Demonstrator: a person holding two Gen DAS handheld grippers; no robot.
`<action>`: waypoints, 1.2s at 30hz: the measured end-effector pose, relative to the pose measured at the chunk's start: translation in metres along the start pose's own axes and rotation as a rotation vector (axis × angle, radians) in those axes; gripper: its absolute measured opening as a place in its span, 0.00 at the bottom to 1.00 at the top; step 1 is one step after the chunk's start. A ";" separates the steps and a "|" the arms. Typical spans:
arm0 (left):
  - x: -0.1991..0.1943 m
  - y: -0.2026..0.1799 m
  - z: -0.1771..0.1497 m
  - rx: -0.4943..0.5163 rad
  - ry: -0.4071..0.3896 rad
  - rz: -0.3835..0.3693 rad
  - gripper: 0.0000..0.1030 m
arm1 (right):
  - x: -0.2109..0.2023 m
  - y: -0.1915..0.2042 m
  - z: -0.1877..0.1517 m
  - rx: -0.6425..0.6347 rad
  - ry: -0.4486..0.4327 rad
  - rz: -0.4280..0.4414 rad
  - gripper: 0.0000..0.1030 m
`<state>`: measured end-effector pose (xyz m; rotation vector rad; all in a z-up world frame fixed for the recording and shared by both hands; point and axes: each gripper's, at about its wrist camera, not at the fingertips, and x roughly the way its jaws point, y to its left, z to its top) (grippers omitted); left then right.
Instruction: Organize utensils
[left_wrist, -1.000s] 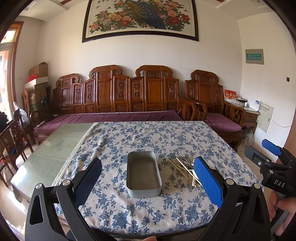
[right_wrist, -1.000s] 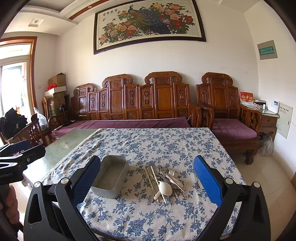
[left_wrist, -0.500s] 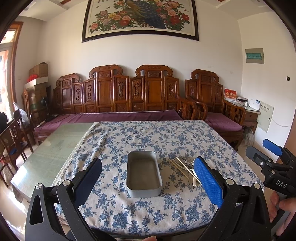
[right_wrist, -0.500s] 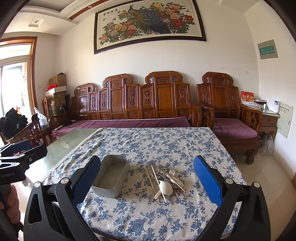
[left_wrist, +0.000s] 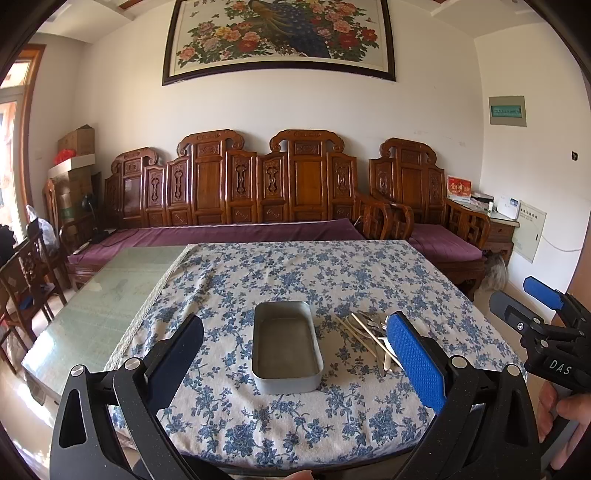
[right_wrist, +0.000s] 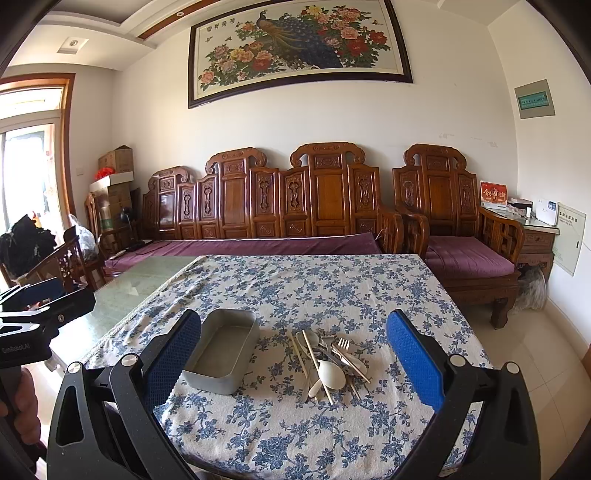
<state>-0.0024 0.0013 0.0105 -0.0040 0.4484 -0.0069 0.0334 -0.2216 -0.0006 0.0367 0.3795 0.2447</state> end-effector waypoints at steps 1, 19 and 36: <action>0.000 0.000 0.000 0.000 -0.001 0.001 0.94 | 0.000 0.000 0.000 0.000 0.000 0.000 0.98; 0.003 -0.002 0.000 0.002 -0.001 -0.005 0.94 | -0.001 0.000 0.001 0.001 -0.002 0.000 0.98; -0.001 -0.006 0.000 0.020 0.003 -0.014 0.94 | 0.004 0.001 -0.004 0.001 0.008 0.004 0.98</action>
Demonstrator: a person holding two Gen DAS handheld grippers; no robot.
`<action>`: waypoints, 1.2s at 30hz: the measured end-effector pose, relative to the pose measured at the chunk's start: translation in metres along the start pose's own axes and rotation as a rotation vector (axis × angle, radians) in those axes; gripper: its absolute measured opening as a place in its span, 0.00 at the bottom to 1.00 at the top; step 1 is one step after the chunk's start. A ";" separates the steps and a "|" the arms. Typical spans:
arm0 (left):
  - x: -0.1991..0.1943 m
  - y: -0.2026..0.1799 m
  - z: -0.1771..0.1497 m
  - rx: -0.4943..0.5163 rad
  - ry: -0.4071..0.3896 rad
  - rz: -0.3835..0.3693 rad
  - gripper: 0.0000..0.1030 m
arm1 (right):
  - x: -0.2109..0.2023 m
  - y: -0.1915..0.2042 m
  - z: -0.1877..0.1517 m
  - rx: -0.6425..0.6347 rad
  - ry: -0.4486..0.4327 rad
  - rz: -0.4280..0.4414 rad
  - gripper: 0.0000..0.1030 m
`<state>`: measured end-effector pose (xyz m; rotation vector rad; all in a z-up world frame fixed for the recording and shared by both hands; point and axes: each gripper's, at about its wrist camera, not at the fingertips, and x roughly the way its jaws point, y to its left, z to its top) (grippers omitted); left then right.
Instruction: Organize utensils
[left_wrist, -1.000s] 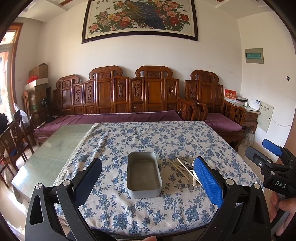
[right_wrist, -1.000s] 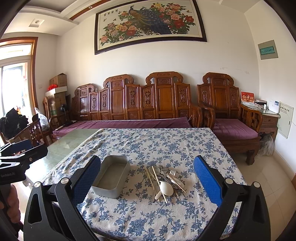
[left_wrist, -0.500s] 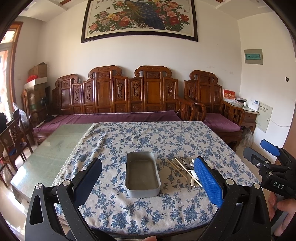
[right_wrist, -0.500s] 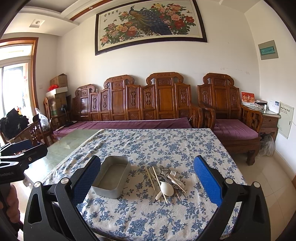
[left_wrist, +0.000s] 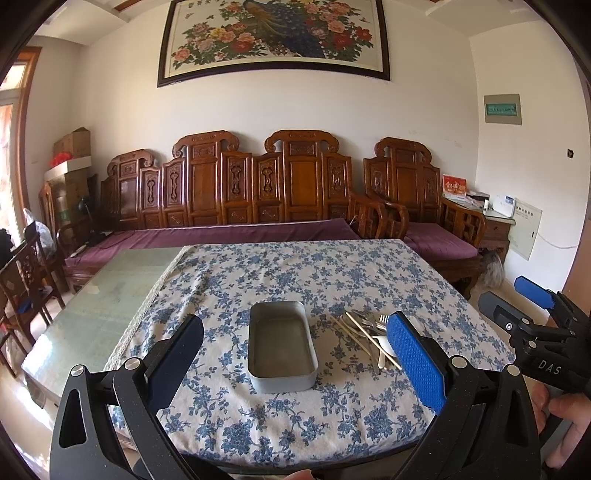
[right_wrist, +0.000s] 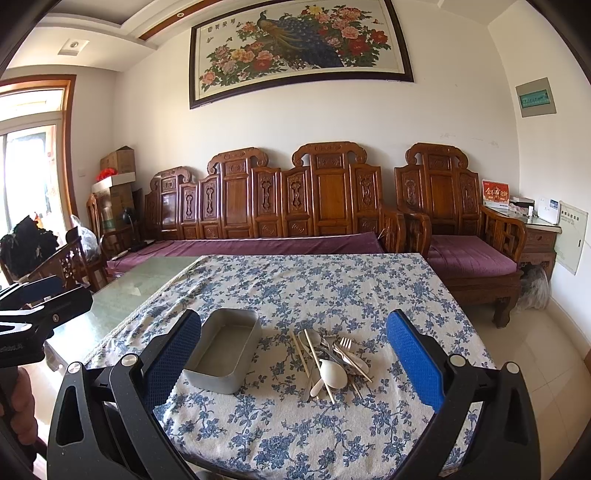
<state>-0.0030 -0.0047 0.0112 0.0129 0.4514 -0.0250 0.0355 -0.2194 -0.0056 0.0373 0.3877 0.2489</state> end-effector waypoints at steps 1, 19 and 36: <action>0.002 0.000 -0.002 0.004 0.006 0.003 0.94 | 0.002 0.004 0.002 0.000 0.005 0.002 0.98; 0.076 -0.011 -0.031 0.051 0.153 -0.054 0.94 | 0.064 -0.035 -0.028 0.004 0.116 0.012 0.82; 0.161 -0.024 -0.036 0.086 0.256 -0.123 0.94 | 0.164 -0.091 -0.040 0.026 0.231 -0.033 0.61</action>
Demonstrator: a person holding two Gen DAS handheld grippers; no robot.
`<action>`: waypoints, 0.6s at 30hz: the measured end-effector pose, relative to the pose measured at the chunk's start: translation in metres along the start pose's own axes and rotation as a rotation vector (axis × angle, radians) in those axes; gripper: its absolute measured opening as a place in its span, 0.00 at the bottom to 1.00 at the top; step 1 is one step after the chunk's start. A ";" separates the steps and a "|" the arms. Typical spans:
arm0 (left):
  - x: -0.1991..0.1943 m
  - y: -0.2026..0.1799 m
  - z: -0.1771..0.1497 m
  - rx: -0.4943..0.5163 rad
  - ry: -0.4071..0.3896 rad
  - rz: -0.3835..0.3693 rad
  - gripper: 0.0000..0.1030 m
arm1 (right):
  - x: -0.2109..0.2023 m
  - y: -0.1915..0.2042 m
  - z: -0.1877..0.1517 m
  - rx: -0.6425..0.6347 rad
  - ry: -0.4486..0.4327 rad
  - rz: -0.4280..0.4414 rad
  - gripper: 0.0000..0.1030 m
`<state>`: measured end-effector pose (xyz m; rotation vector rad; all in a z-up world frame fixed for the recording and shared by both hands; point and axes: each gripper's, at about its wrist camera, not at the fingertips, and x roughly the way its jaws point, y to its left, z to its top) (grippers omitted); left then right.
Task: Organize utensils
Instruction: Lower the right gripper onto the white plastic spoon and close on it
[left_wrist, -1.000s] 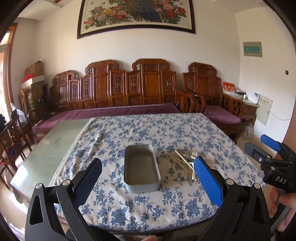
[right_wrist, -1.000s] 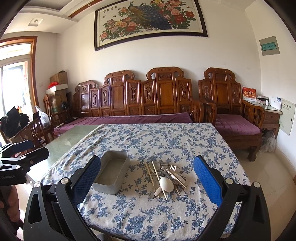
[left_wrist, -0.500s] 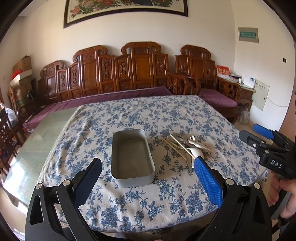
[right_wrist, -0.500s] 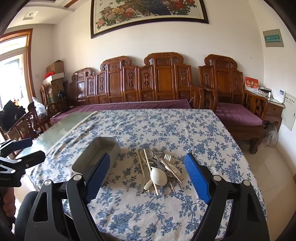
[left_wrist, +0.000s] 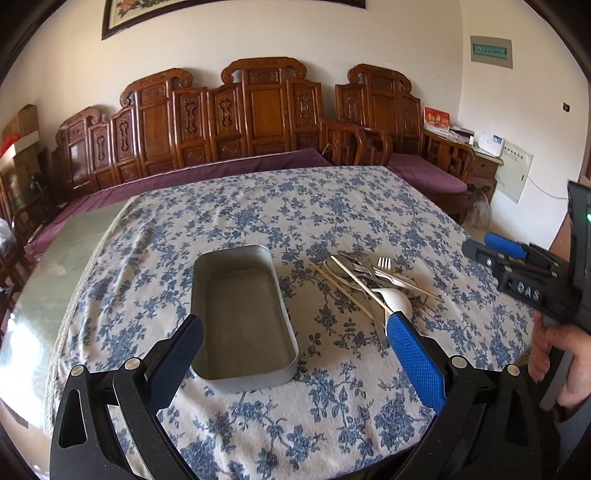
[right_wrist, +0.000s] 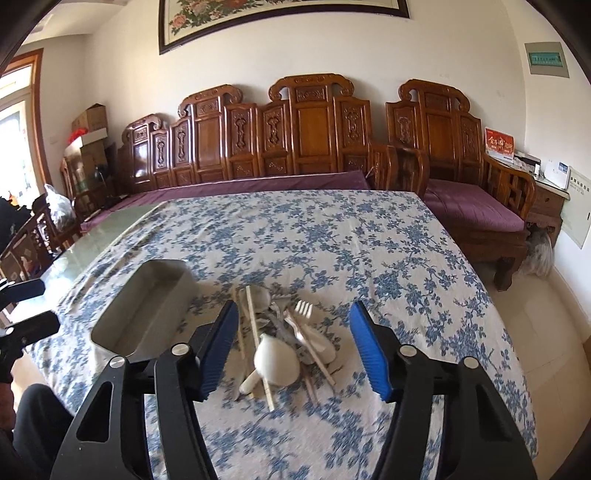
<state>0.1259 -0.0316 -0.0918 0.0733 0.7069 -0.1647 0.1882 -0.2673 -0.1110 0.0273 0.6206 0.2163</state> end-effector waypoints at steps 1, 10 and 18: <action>0.003 -0.001 0.000 0.003 0.004 -0.002 0.94 | 0.005 -0.004 0.001 0.003 0.008 -0.001 0.59; 0.034 -0.004 -0.006 0.001 0.053 -0.018 0.94 | 0.066 -0.004 -0.021 -0.013 0.129 0.051 0.54; 0.053 -0.011 -0.013 0.006 0.083 -0.019 0.94 | 0.111 0.018 -0.050 -0.093 0.245 0.115 0.54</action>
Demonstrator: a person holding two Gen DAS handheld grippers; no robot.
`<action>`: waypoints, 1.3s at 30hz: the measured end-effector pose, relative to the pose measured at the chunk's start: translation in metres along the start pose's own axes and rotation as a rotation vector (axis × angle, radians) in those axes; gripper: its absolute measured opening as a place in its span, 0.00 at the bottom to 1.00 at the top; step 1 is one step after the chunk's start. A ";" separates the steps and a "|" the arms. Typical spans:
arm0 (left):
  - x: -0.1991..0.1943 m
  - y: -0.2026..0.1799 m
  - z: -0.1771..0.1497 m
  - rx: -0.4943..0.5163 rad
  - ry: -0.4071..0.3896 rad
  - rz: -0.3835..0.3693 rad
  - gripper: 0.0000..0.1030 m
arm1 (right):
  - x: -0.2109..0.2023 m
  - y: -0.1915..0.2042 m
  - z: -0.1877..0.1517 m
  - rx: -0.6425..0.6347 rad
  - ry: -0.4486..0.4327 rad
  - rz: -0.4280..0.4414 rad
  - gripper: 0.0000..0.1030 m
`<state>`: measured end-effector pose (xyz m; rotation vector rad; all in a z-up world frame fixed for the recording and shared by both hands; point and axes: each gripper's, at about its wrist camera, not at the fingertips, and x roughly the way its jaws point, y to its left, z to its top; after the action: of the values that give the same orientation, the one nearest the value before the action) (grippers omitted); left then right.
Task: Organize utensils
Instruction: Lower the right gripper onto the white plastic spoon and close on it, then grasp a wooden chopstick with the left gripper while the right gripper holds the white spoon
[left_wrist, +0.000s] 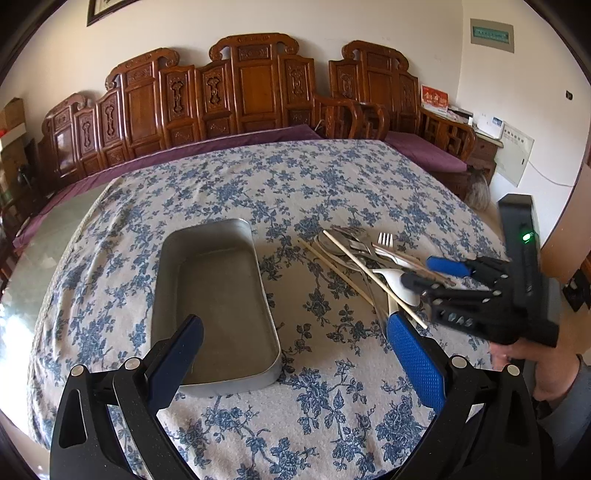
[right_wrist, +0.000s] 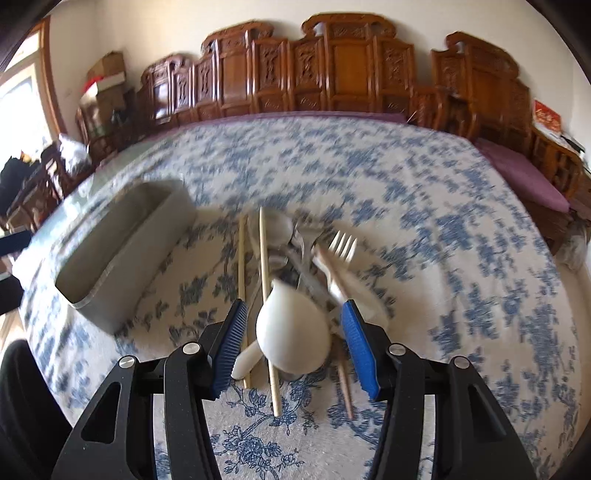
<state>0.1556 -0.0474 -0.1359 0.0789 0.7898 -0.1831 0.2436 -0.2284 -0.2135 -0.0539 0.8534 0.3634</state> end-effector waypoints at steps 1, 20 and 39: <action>0.003 0.000 0.000 -0.003 0.005 -0.001 0.94 | 0.005 0.002 -0.002 -0.013 0.014 0.003 0.54; 0.012 -0.011 -0.006 0.011 0.024 0.030 0.94 | 0.007 -0.012 0.006 -0.010 -0.013 -0.051 0.30; 0.042 -0.021 -0.034 -0.008 0.125 0.003 0.87 | -0.017 -0.036 0.012 0.079 -0.075 -0.084 0.08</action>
<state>0.1567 -0.0688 -0.1897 0.0847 0.9144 -0.1737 0.2543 -0.2644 -0.1961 -0.0027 0.7882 0.2511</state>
